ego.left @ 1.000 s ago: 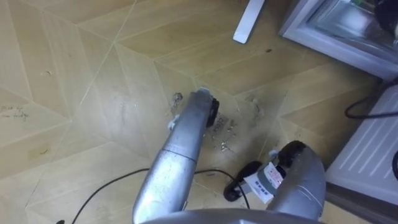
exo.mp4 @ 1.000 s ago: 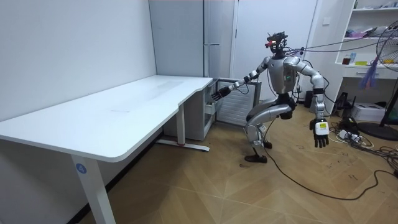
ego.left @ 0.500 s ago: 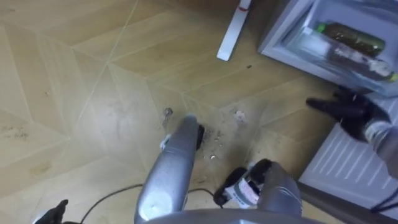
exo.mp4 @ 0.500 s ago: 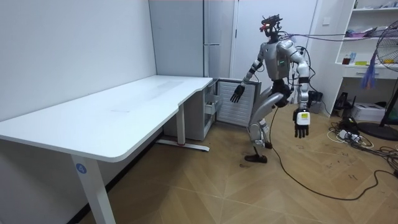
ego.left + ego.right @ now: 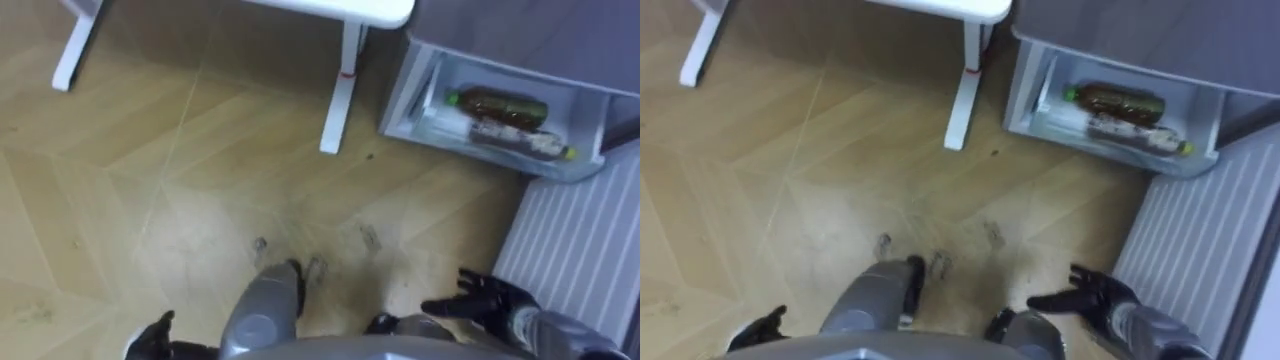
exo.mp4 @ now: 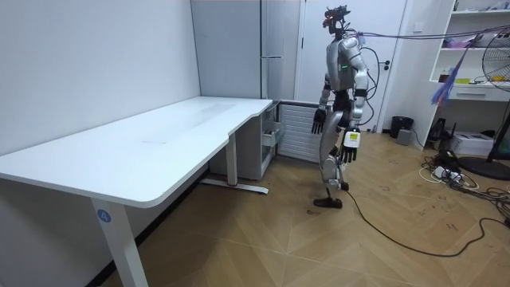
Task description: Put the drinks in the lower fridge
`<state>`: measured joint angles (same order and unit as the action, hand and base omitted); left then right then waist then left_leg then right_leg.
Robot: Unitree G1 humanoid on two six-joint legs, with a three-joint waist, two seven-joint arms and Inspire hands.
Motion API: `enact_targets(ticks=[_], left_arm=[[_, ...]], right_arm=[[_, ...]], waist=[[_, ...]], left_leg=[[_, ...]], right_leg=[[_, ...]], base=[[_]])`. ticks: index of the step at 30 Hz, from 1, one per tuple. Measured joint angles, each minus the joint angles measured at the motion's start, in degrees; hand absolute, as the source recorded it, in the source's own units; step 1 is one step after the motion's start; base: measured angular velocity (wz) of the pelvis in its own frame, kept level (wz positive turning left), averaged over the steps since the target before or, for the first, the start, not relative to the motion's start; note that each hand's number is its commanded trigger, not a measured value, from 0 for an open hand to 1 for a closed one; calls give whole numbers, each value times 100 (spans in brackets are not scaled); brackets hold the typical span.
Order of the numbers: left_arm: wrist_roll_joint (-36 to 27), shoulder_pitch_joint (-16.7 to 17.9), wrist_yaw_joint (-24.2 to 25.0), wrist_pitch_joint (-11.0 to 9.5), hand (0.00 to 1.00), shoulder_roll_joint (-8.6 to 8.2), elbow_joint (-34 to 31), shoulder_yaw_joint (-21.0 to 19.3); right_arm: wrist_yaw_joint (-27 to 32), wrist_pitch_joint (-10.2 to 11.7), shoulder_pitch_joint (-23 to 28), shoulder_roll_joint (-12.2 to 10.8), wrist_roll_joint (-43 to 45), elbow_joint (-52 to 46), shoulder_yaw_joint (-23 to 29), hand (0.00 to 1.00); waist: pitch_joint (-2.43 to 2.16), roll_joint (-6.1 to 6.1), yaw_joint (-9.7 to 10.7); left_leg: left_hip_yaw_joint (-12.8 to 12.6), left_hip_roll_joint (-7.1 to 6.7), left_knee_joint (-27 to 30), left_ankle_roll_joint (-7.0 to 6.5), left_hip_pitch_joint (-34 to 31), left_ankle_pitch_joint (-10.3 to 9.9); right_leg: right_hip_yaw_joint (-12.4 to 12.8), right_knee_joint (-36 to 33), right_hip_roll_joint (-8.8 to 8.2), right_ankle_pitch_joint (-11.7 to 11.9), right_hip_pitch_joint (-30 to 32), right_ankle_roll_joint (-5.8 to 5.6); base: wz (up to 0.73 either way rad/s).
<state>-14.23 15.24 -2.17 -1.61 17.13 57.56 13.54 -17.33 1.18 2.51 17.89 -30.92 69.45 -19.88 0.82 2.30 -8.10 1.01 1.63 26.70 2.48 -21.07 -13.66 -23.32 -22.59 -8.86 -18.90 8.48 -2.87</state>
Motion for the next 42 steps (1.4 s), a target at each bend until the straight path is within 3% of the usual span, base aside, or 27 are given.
enact_targets(ticks=[2,6,15,19,23,24,26,27,28,29,30,32,36,38,39,42], left_arm=[[224,1,-33,-5,0,-106,-21,-321],[382,-3,-158,-97,0,-274,-3,-686],[1279,-10,-258,-213,0,-509,53,-1159],[1733,20,-261,-209,0,-559,86,-1359],[2010,8,-252,-209,0,-613,126,-1526],[2073,0,-259,-207,0,-643,215,-1592],[2123,14,-264,-201,0,-706,394,-1657],[2119,21,-273,-186,0,-688,506,-1764],[2120,27,-268,-166,0,-674,540,-1862],[2157,2,-240,-75,0,-758,650,-2018],[2186,-41,-189,-47,0,-771,709,-2032],[2209,-88,-122,-37,0,-800,702,-2035],[2406,-86,-120,174,0,-801,791,-2179],[2530,-95,-112,208,0,-800,870,-2242],[2596,-101,-111,229,0,-800,893,-2247],[2631,-109,-89,262,0,-804,891,-2247]], right_arm=[[33,5,115,-125,59,-7,236,0],[138,24,305,-371,97,53,636,0],[227,46,385,-533,242,190,1184,0],[227,46,435,-598,424,251,1503,0],[245,52,466,-631,463,419,1795,0],[277,56,478,-650,490,459,1895,0],[356,67,500,-667,496,488,1983,0],[378,66,503,-736,499,478,2001,0],[375,73,485,-769,513,446,2002,0],[422,102,490,-768,624,408,2011,0],[459,131,552,-791,642,422,2087,0],[455,129,653,-807,600,452,2373,0],[343,120,543,-828,731,614,2519,0],[343,102,560,-855,735,646,2518,0],[346,45,554,-857,728,665,2519,0],[351,2,548,-856,726,669,2521,0]], waist=[[-31,52,56],[-16,124,195],[-12,143,339],[-12,132,332],[4,118,451],[0,93,451],[36,-38,442],[23,-20,423],[33,41,419],[12,-28,575],[31,-6,786],[-11,-48,825],[-47,-97,647],[-20,-94,654],[-41,-86,661],[-37,-66,662]], left_leg=[[-61,0,-170,-5,214,3],[-113,-5,-509,-5,809,3],[-168,-36,-953,-5,1479,3],[149,-26,-1062,-6,1676,3],[209,-27,-1149,-6,1882,3],[283,-11,-1172,-7,1963,5],[616,115,-1318,-7,2215,6],[904,198,-1311,-2,2268,3],[880,167,-1288,20,2247,-13],[719,274,-1238,137,2144,-105],[375,262,-1181,116,2076,-97],[-142,226,-1270,39,2114,-44],[-230,154,-1499,50,2418,24],[-246,138,-1517,48,2474,23],[-247,119,-1518,48,2477,23],[-248,88,-1516,47,2479,23]], right_leg=[[-8,258,35,84,-228,-17],[81,766,120,277,-810,-70],[131,1197,157,447,-1363,-89],[131,1039,166,449,-1377,-85],[183,1089,195,461,-1584,-65],[314,1009,204,461,-1586,-66],[522,654,282,430,-1472,-11],[1103,1164,506,371,-1447,137],[1258,1527,579,508,-1434,233],[1044,1514,638,684,-1504,309],[1009,1495,623,697,-1549,318],[1399,1492,597,687,-1584,305],[1429,1483,590,711,-1622,255],[1445,1475,570,731,-1670,236],[1460,1472,550,731,-1673,235],[1491,1473,518,733,-1669,231]], base=[[-4],[-12],[-10],[-14],[4],[-21],[-45],[-63],[-55],[10],[42],[47],[-15],[-2],[0],[-2]])
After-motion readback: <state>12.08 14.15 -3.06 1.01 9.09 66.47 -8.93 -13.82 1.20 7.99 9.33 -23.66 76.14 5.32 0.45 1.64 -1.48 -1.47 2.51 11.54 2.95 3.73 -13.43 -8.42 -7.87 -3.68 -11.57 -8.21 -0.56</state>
